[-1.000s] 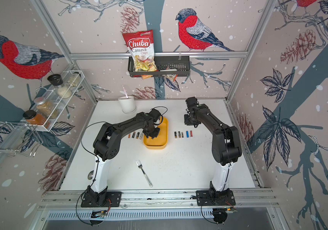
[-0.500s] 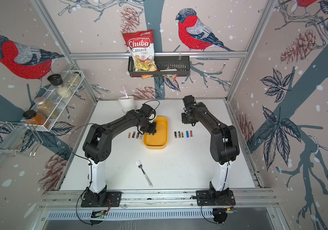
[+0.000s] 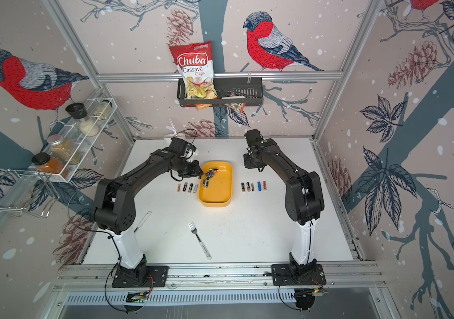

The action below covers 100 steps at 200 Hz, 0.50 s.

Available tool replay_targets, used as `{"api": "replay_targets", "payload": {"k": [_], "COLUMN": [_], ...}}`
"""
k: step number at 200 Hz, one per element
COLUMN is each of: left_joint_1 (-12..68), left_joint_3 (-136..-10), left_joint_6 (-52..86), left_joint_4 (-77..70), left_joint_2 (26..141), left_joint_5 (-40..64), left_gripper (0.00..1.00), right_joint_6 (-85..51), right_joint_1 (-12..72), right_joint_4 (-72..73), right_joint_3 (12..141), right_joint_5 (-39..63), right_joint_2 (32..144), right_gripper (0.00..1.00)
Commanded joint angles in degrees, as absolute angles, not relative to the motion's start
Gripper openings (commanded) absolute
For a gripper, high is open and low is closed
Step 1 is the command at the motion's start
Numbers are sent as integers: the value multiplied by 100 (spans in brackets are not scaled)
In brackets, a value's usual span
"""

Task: Take the batteries out of the storage box
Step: Pick up the battery from the storage box.

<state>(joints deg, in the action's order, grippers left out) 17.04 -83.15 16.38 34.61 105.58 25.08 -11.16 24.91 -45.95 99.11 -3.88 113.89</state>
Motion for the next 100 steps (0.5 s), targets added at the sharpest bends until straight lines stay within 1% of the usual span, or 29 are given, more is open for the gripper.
{"api": "replay_targets", "payload": {"k": [1, 60, 100], "left_joint_1": [1389, 411, 125], "left_joint_3": [-8159, -7687, -7434], "left_joint_6": [1396, 974, 870], "left_joint_4": [3418, 3665, 3685], "left_joint_2": [10314, 10004, 10163], "left_joint_5": [2630, 2248, 1454], "left_gripper": [15, 15, 16], "right_joint_6": [-1230, -1239, -1247], "right_joint_1": [2554, 2583, 2601], "right_joint_4": [-4773, -4896, -4948], "right_joint_3": [10047, 10204, 10249], "right_joint_5": [-331, -392, -439], "right_joint_2": [11471, 11557, 11568], "right_gripper": [32, 32, 32]}}
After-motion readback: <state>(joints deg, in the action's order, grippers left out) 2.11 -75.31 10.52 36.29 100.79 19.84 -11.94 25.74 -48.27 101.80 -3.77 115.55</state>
